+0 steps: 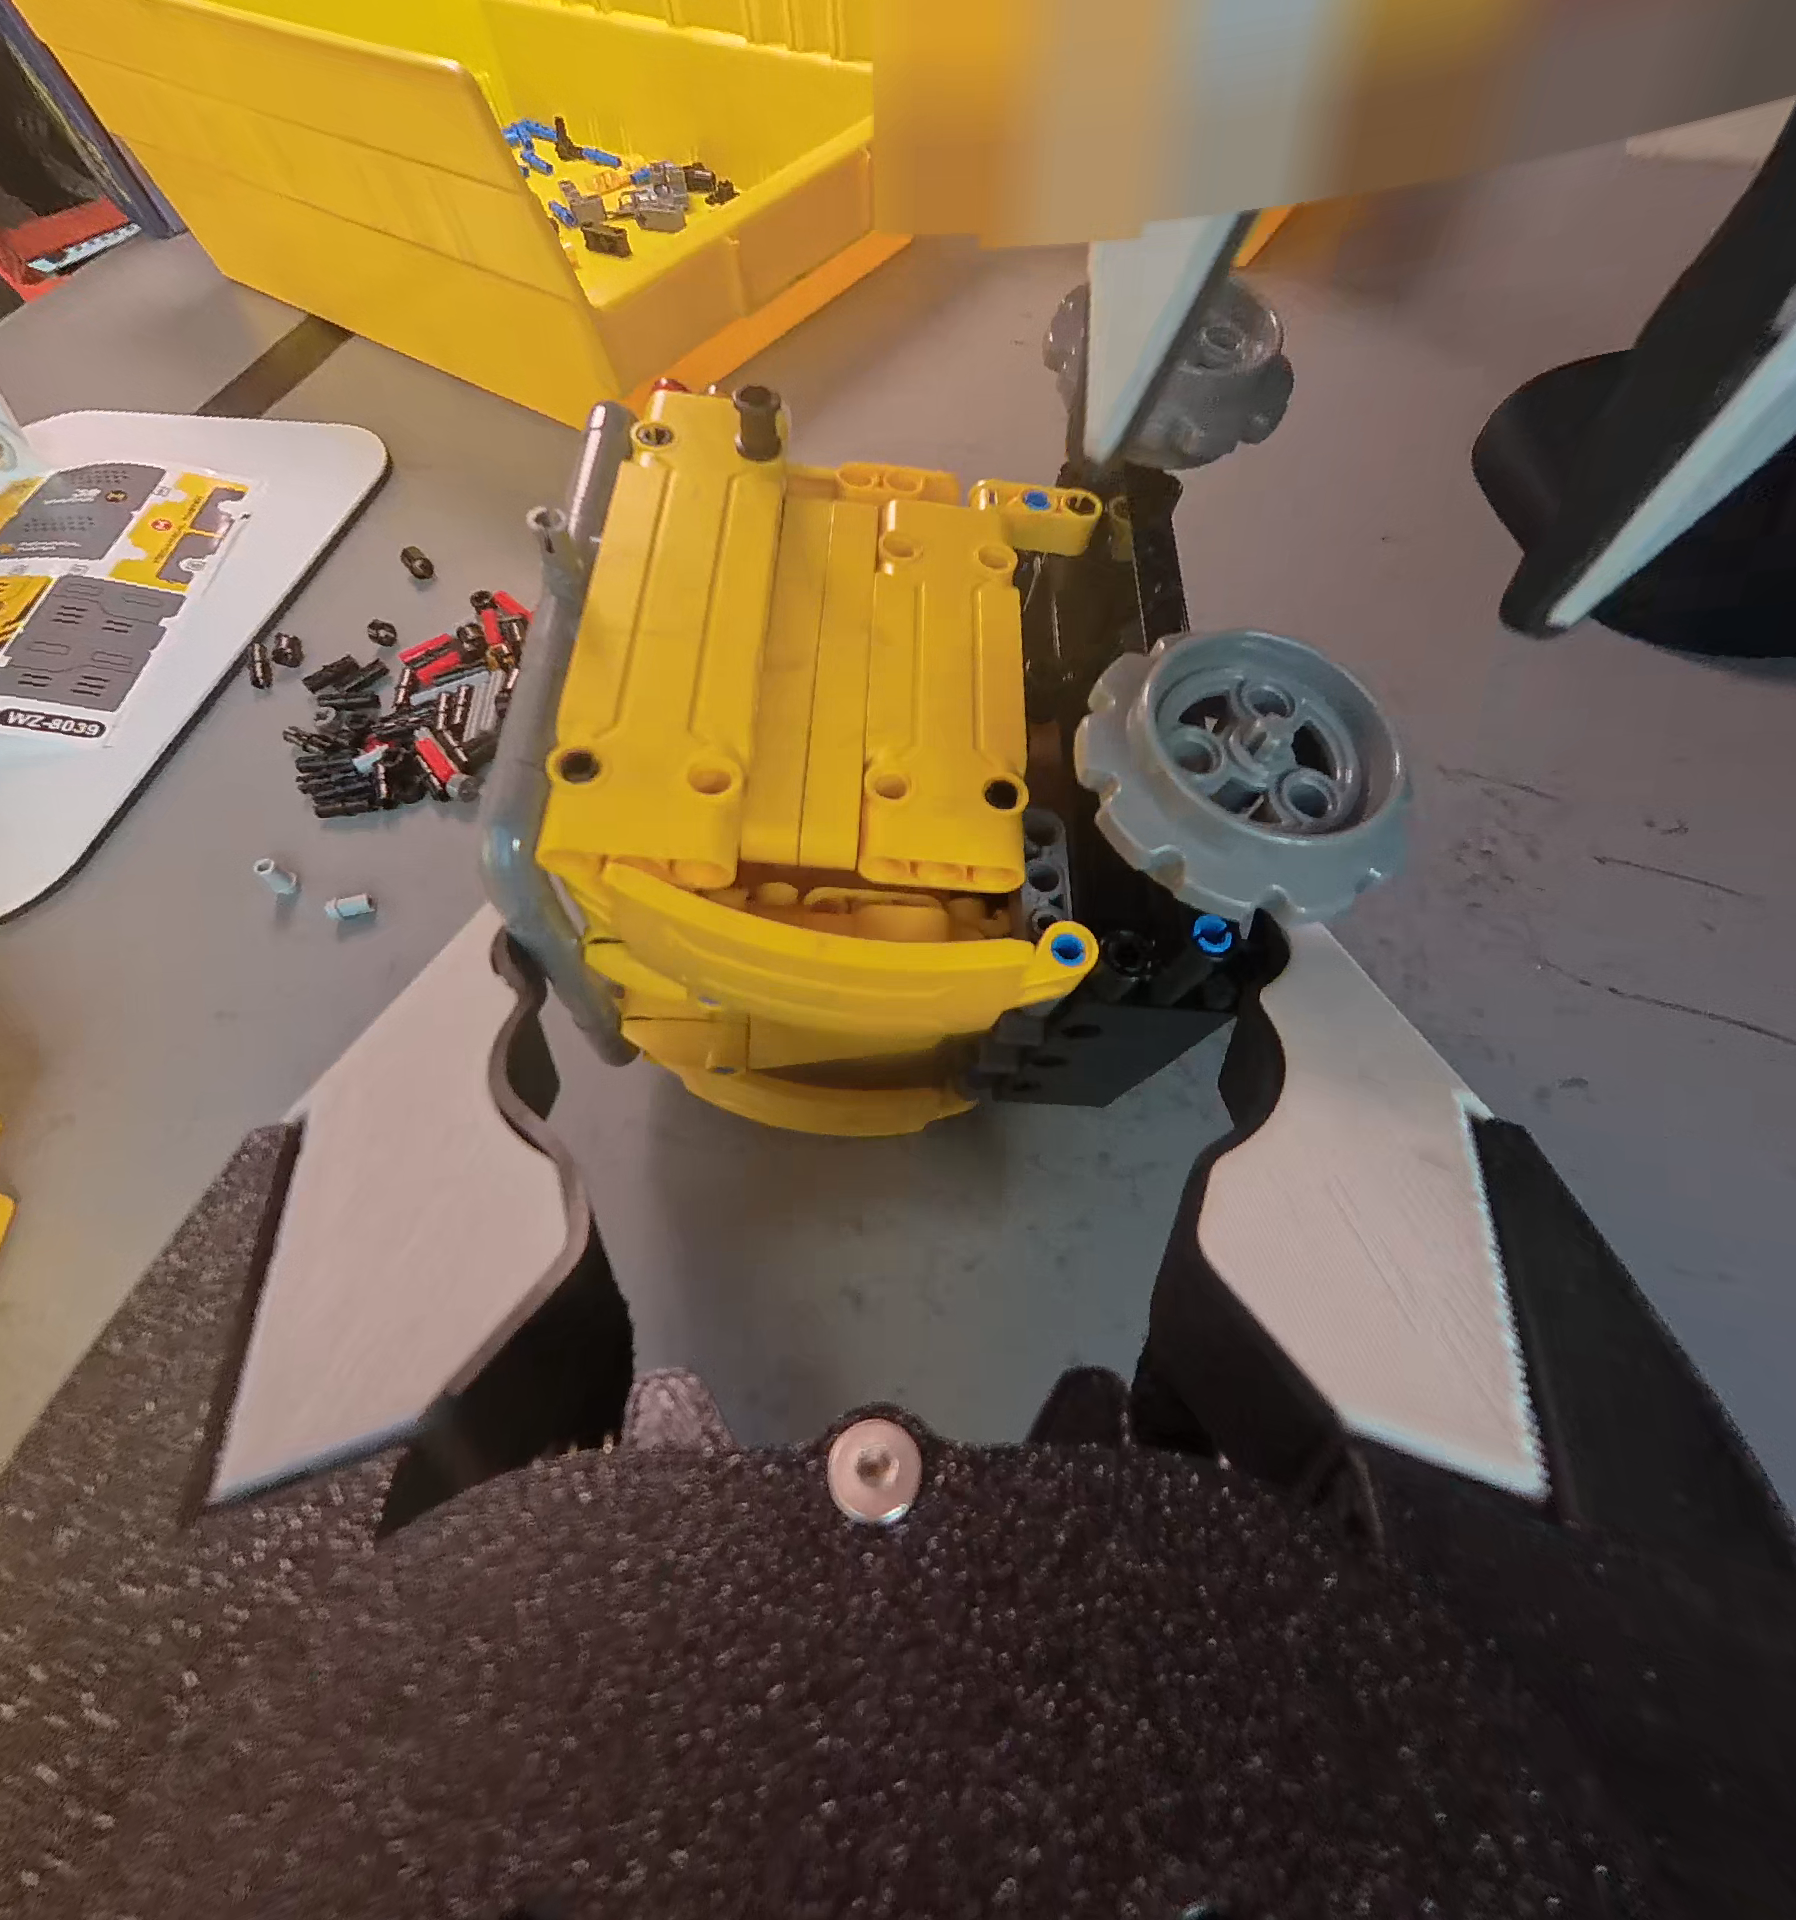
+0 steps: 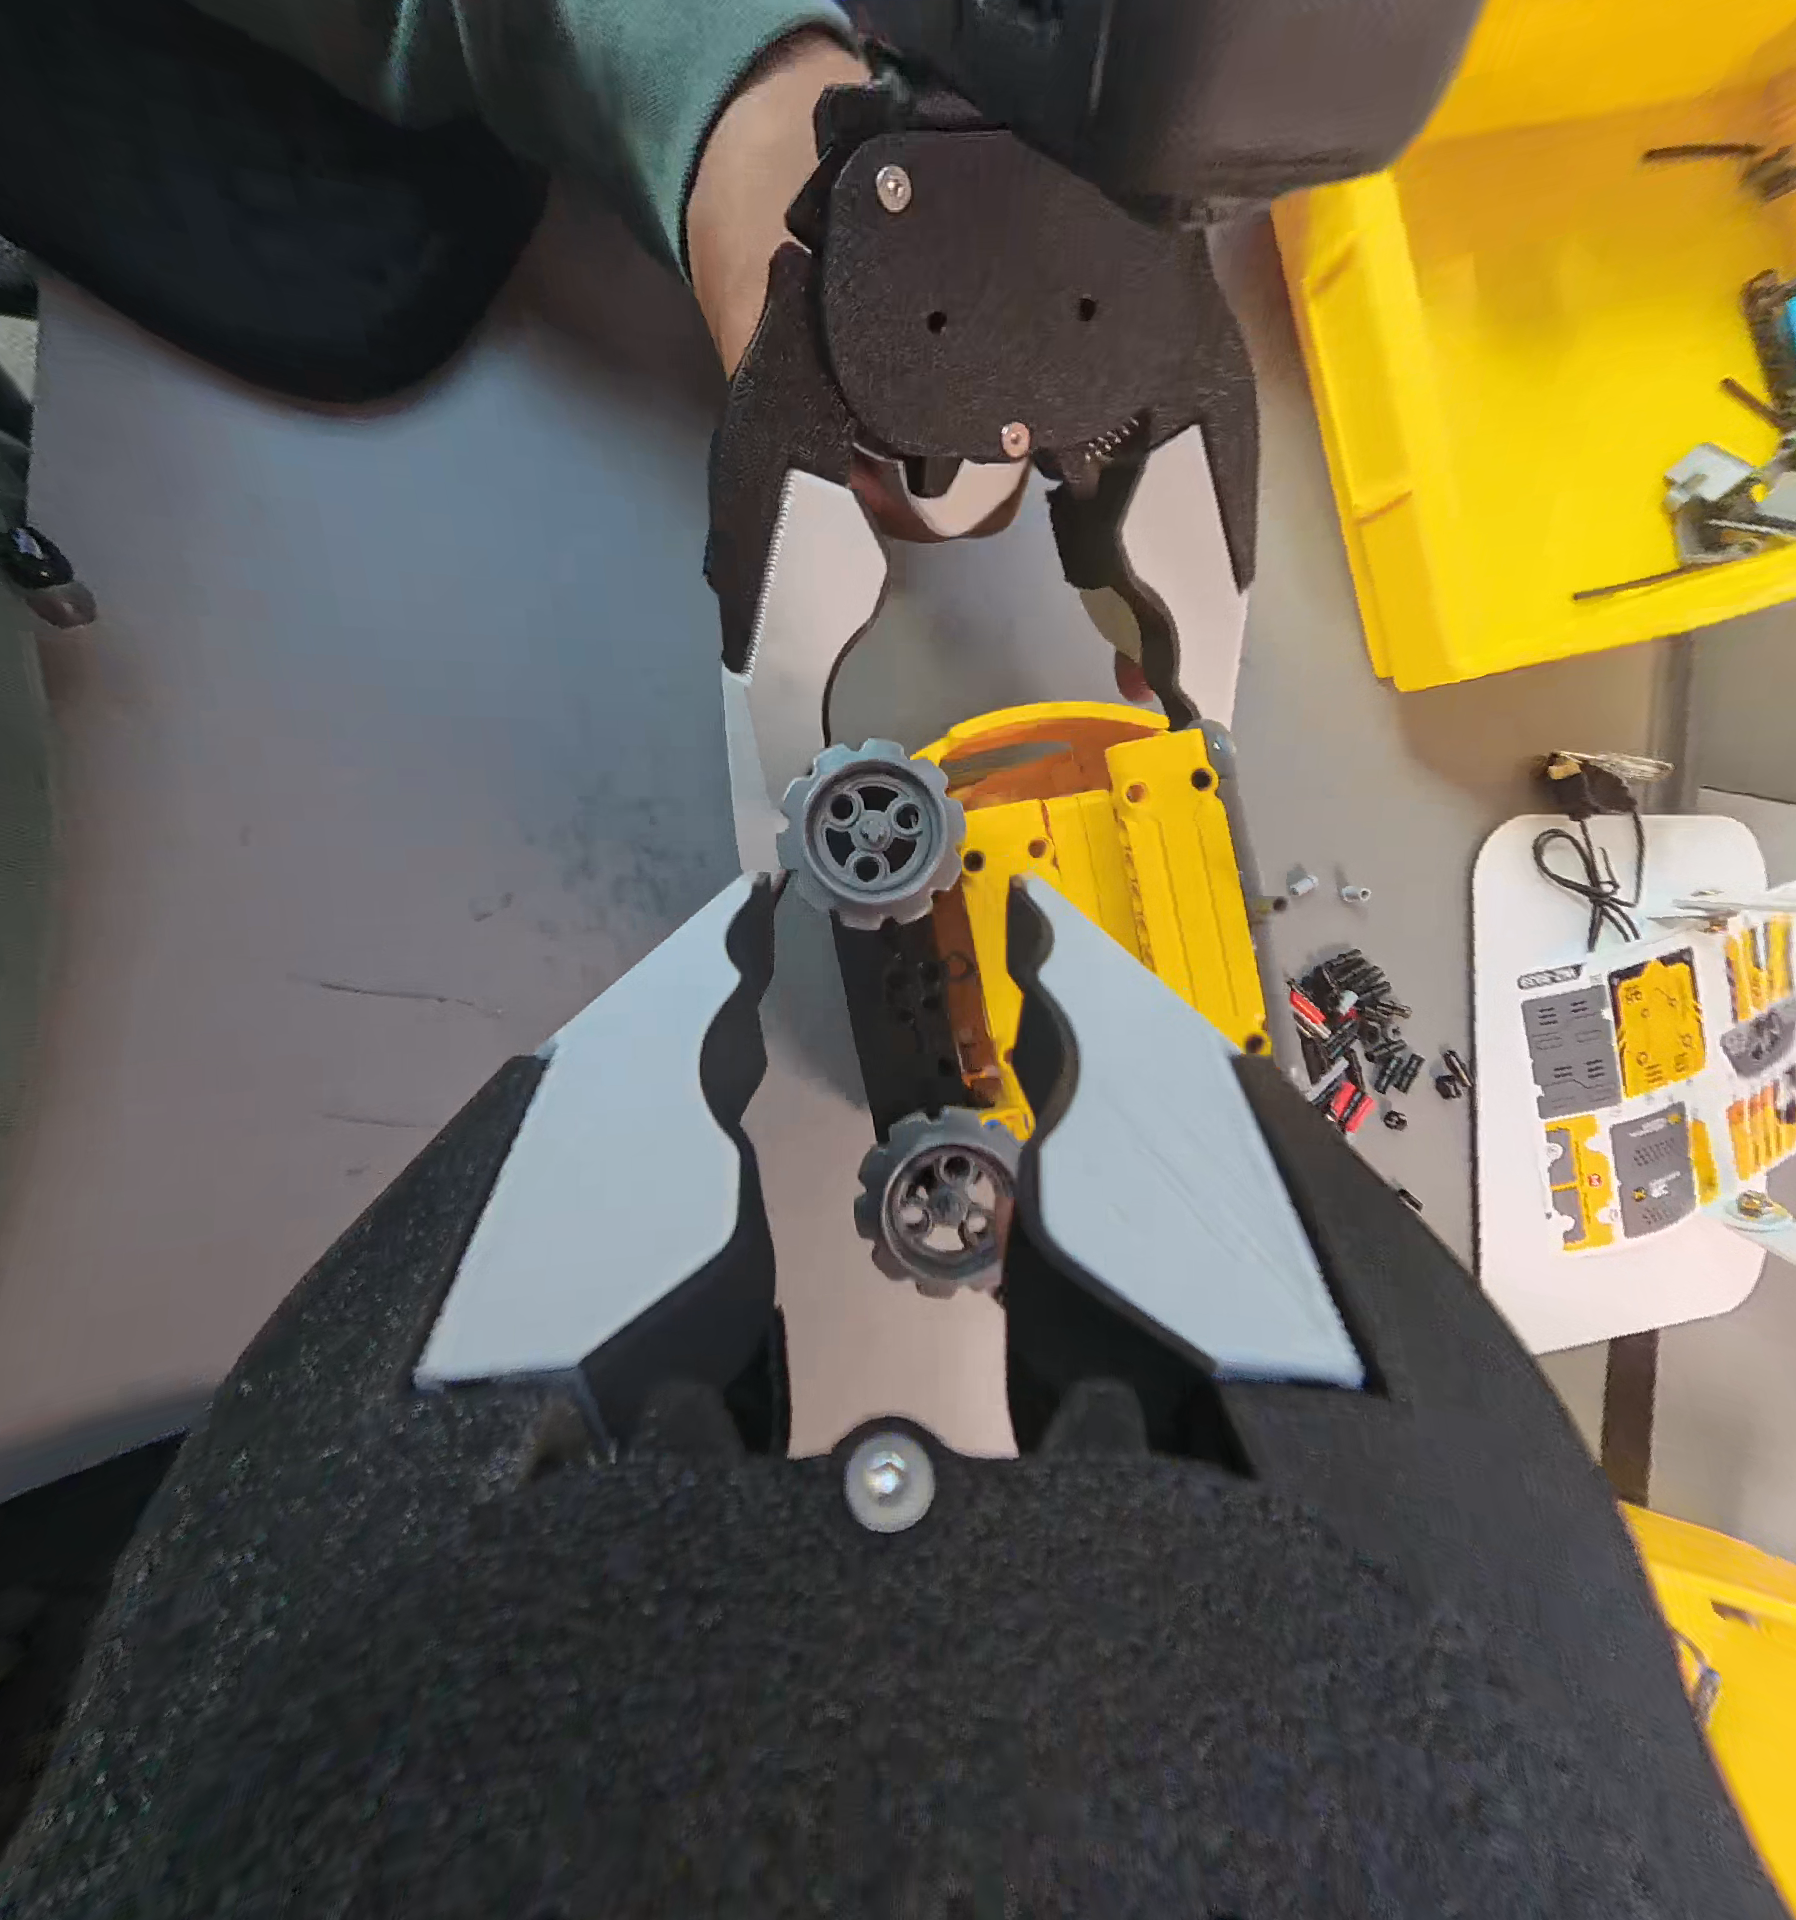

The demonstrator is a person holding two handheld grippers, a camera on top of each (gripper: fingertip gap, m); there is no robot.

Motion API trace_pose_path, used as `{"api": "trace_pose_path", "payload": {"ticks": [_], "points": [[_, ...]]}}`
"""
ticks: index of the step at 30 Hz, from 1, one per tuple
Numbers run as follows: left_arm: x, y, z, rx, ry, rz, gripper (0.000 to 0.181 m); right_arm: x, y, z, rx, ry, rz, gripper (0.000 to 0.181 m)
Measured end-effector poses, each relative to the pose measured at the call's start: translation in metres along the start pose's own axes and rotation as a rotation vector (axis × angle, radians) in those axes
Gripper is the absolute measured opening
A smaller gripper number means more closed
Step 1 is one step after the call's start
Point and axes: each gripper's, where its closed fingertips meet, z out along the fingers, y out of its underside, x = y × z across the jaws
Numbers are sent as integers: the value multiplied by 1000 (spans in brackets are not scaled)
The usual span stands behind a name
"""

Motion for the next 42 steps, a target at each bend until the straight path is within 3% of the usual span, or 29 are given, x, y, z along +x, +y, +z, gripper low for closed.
{"api": "trace_pose_path", "payload": {"ticks": [5, 9, 12, 14, 18, 22, 26, 27, 32, 42], "points": [[0, 1, -1, 4, -2, -4, 130, 23, 32, -39, 116, 172, 127, 48], [1, 2, -2, -2, -1, -19, 129, 49, 93, -63, 126, 310, 302, 40], [1, 3, -3, -15, -22, -58, 128, 55, 149, -56, 62, 353, 427, 36], [0, 4, -5, -24, -52, -74, 125, 51, 169, -44, 72, 331, 498, 35], [1, 4, -6, -29, -71, -129, 118, 33, 133, -32, 297, 221, 469, 39], [-1, -7, -6, -4, -18, -237, 117, 23, 99, -9, 352, 179, 337, 59], [-6, -19, -13, 47, 81, -423, 116, 26, 67, -6, 460, 82, 377, 31], [-9, -21, -16, 63, 110, -488, 116, 30, 62, -8, 480, 64, 420, 31], [-18, -26, -24, 138, 229, -742, 117, 42, 47, -14, 556, -92, 652, 30], [-24, -27, -24, 170, 267, -859, 117, 52, 45, -15, 570, -207, 828, 28]]}}
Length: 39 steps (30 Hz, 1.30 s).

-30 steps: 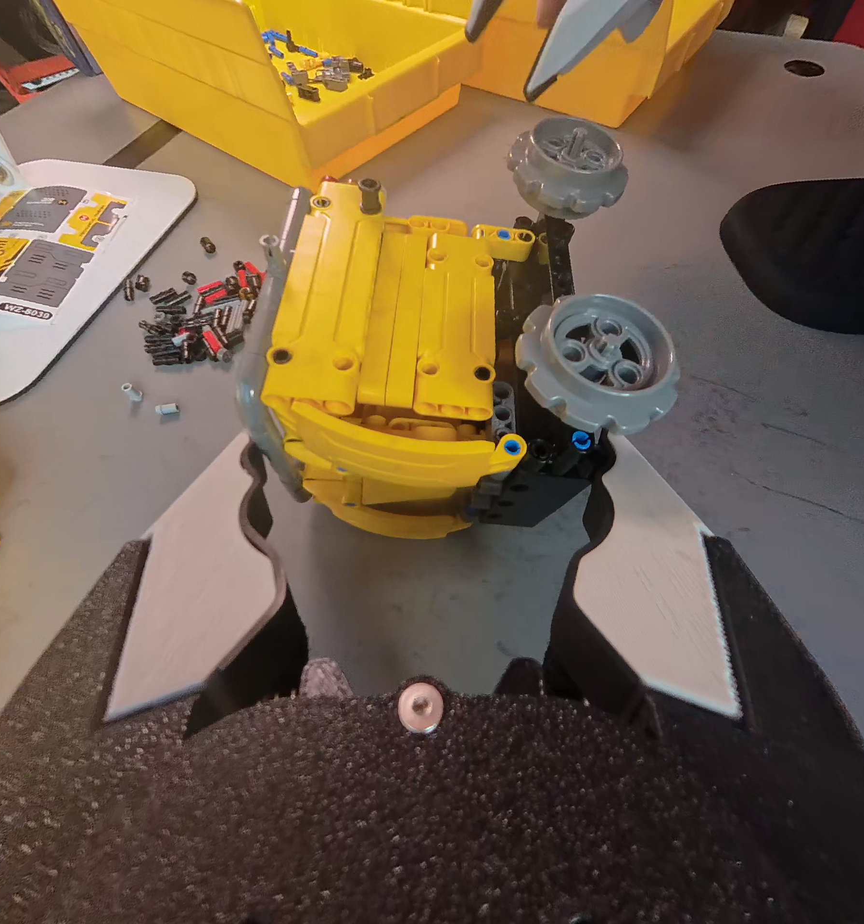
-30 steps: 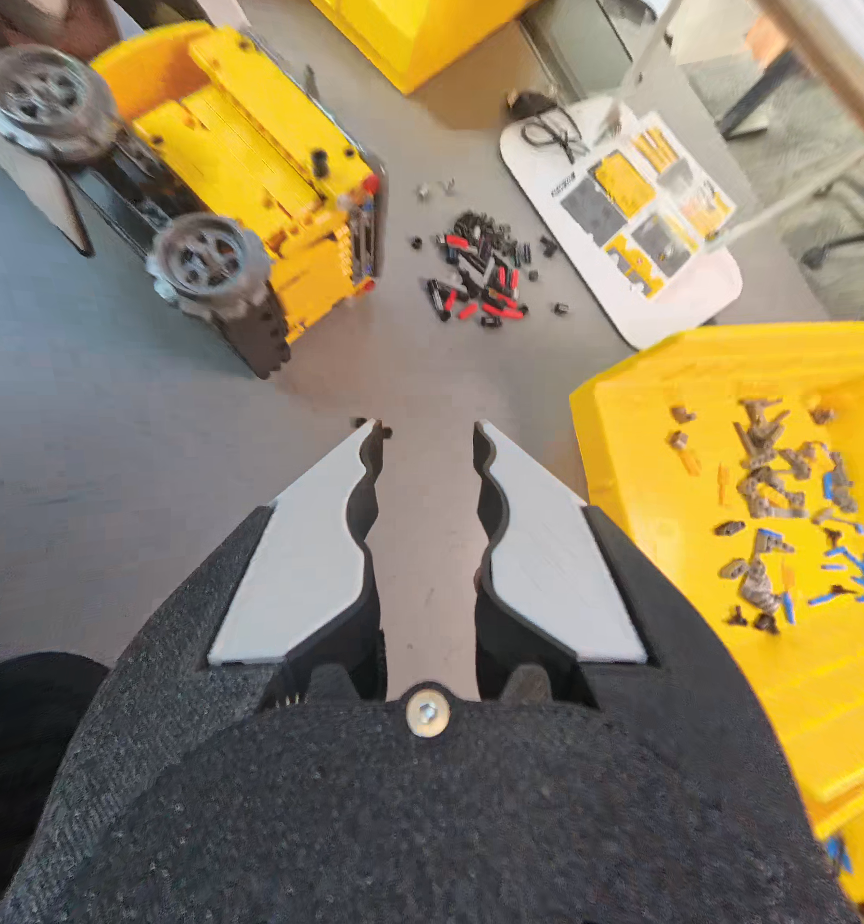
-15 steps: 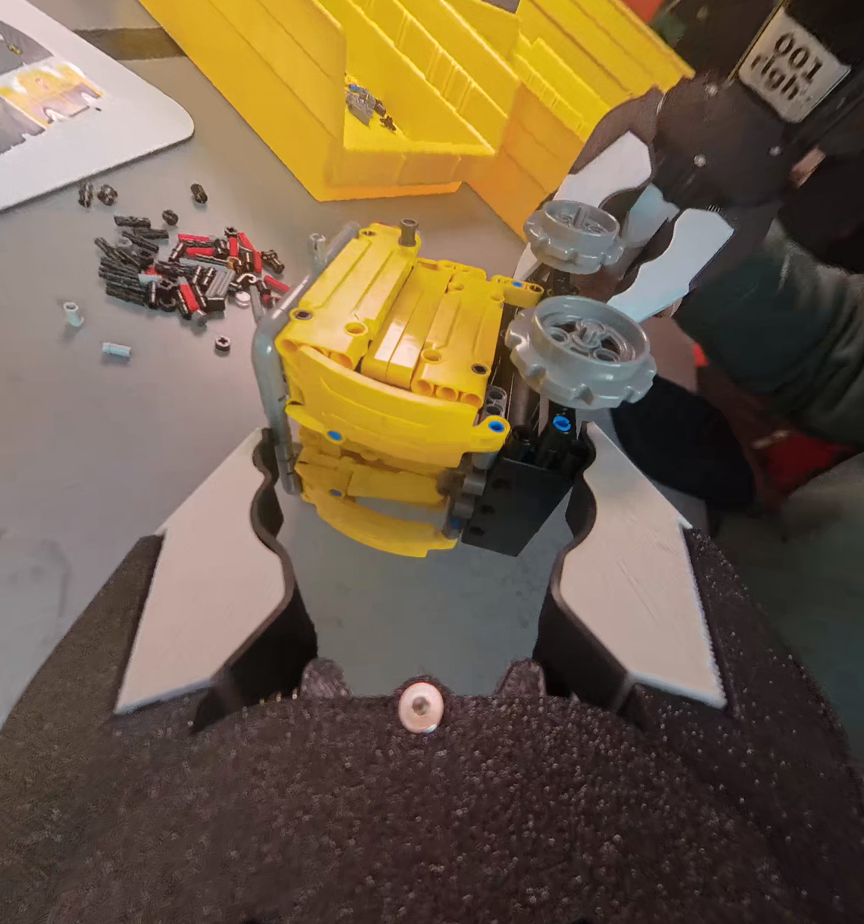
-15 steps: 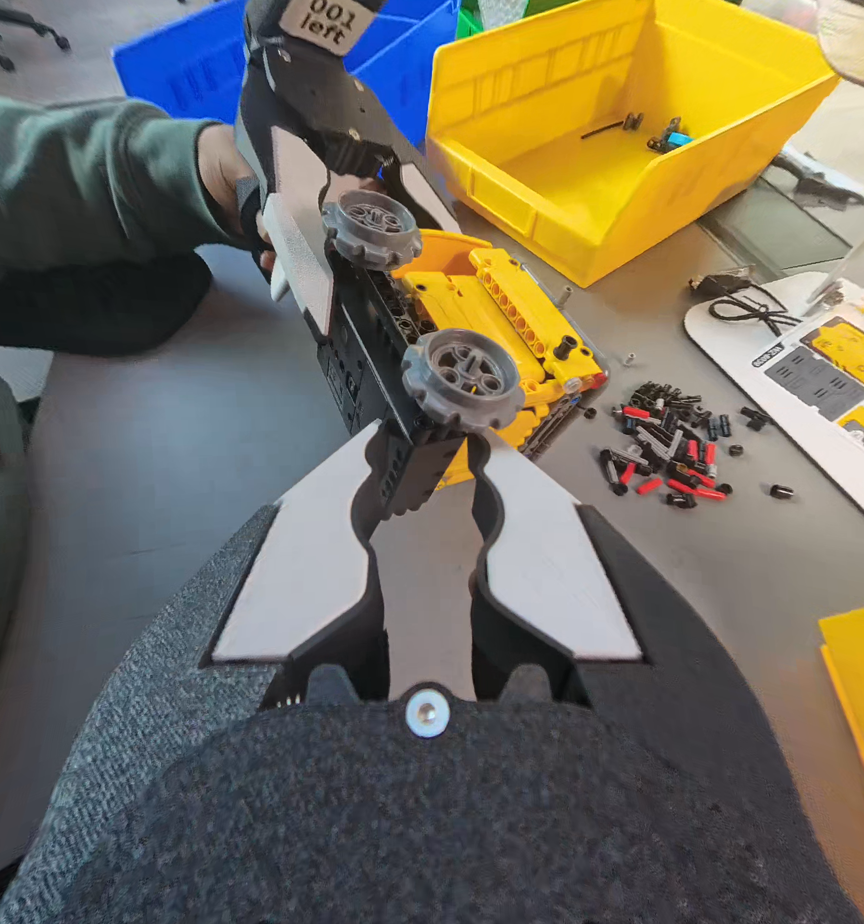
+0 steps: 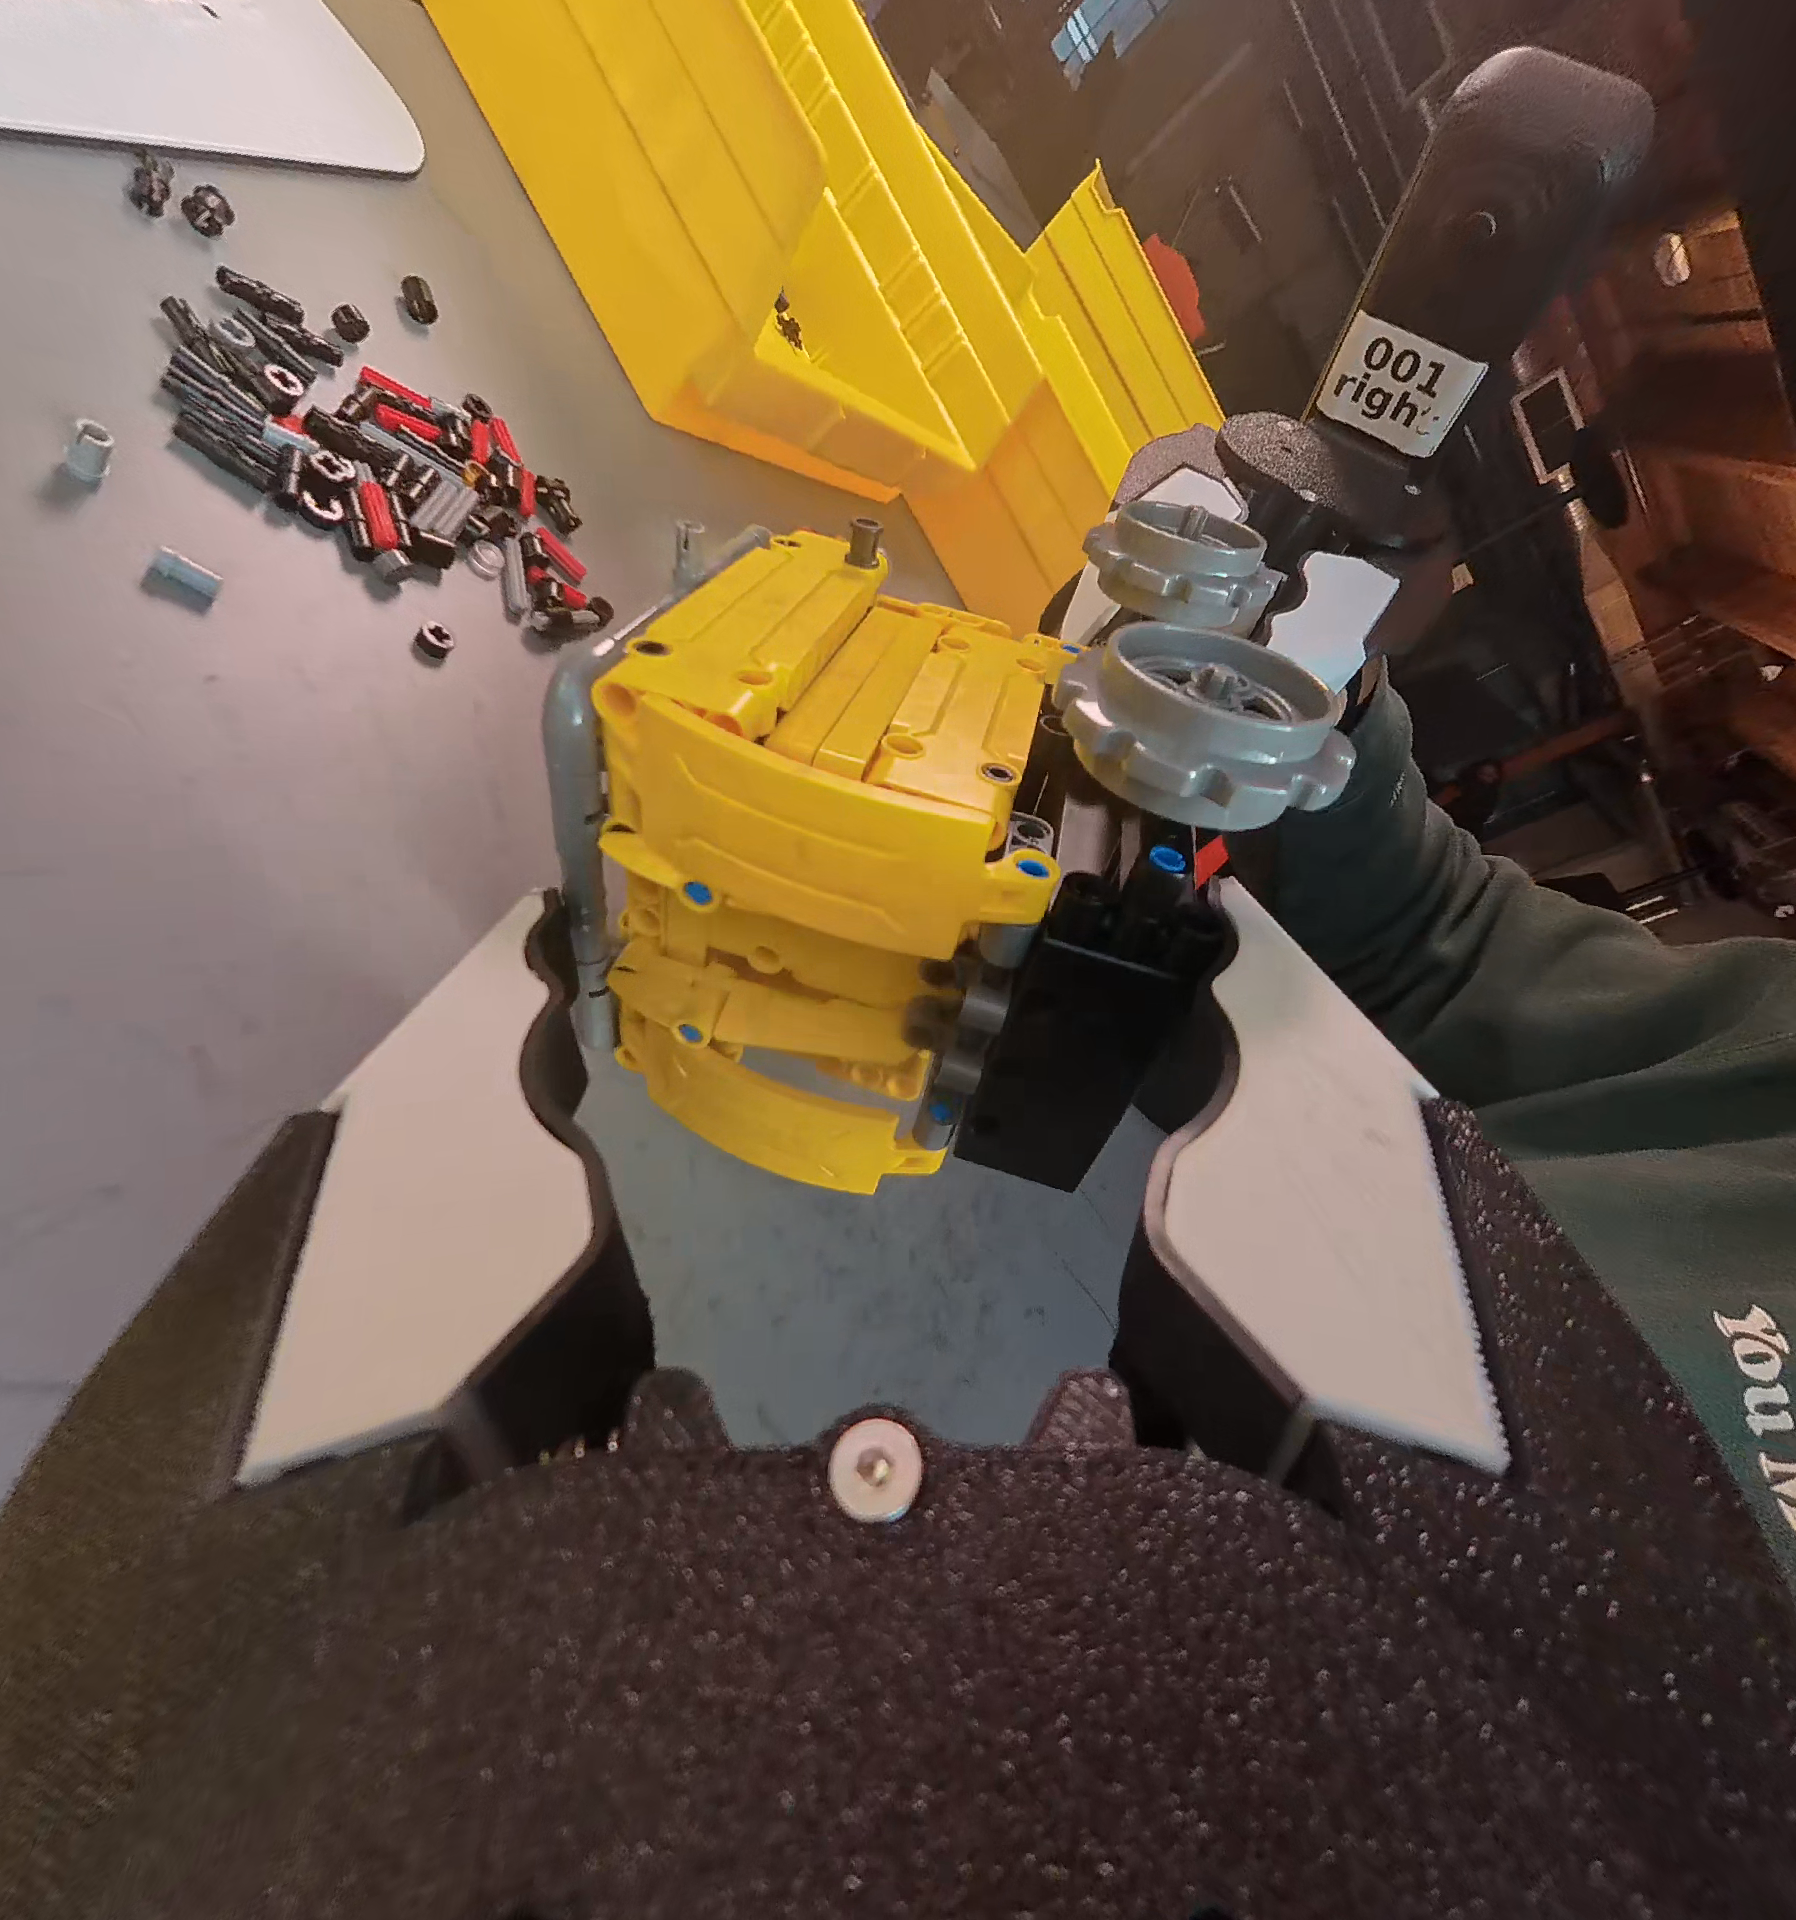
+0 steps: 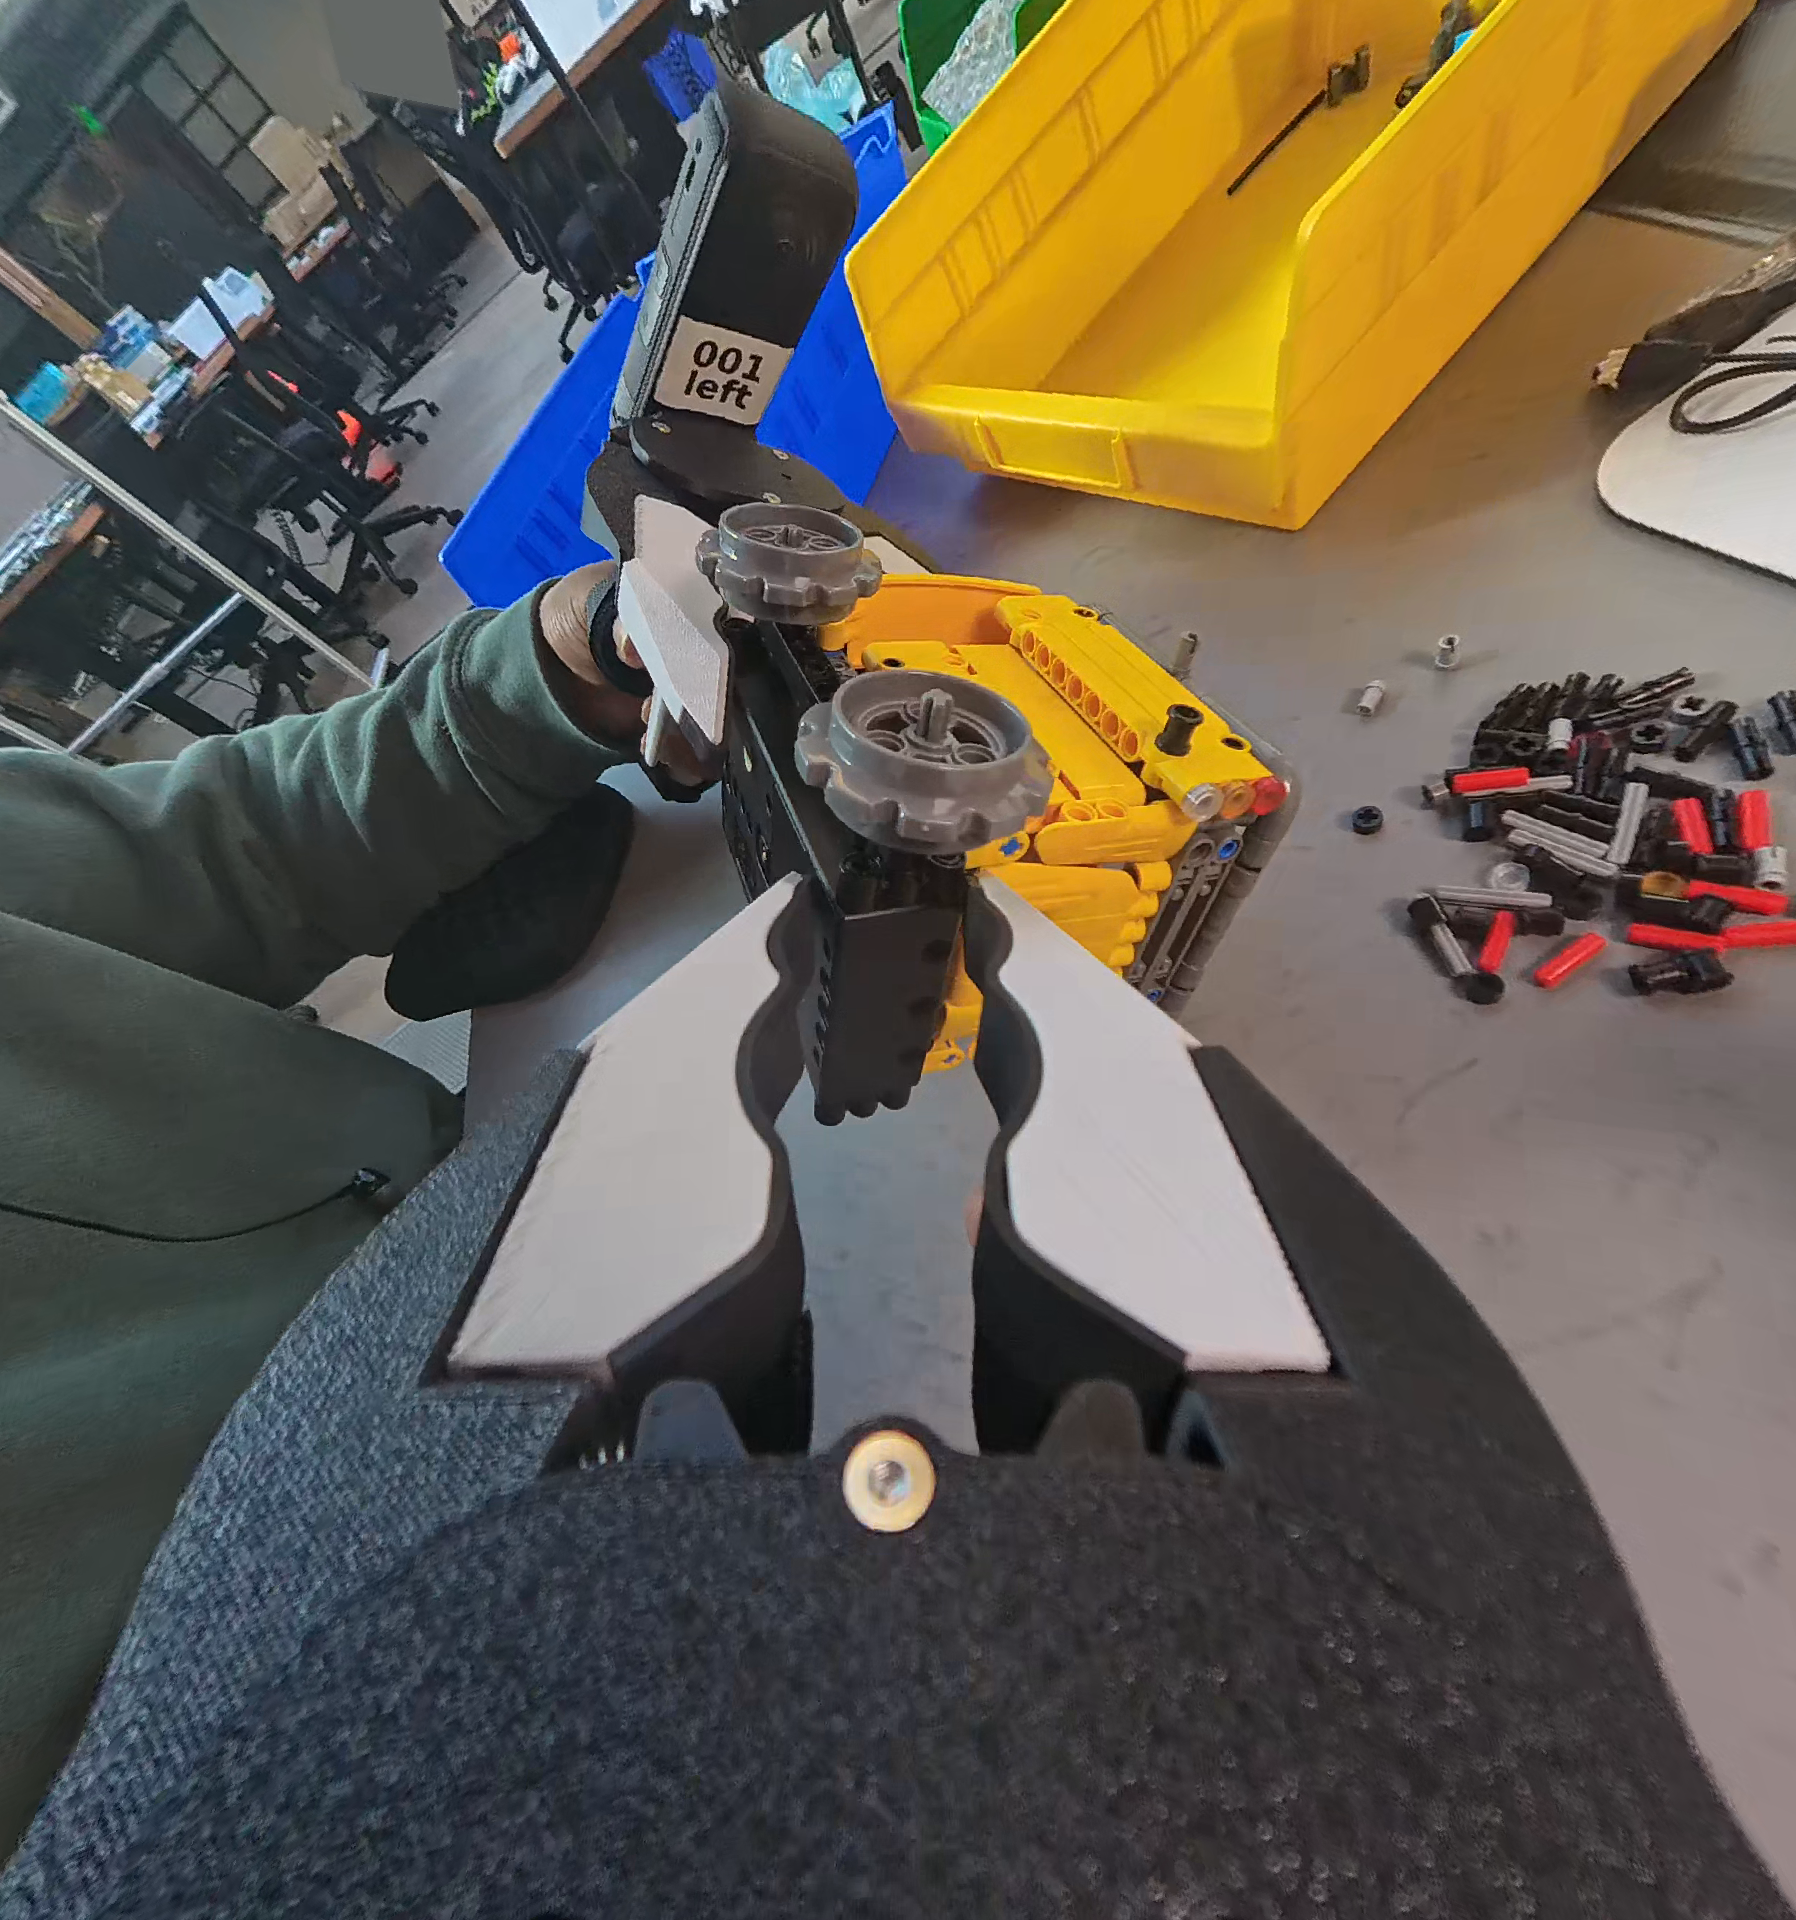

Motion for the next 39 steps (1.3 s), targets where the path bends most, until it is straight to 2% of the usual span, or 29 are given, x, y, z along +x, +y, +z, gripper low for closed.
{"api": "trace_pose_path", "payload": {"ticks": [23, 28, 32, 39], "points": [[-2, -2, -1, 32, -10, -48, 117, 4, -6, 1, 53, 39, -33, 29], [3, 5, 4, 30, -14, 95, 128, 7, -4, -2, 63, 29, 3, 29], [-7, 5, 9, 33, -87, 164, 115, 10, -3, -3, 77, 25, 34, 28], [-7, 6, 9, 42, -86, 181, 114, 8, -2, -3, 86, 22, 16, 28]]}}
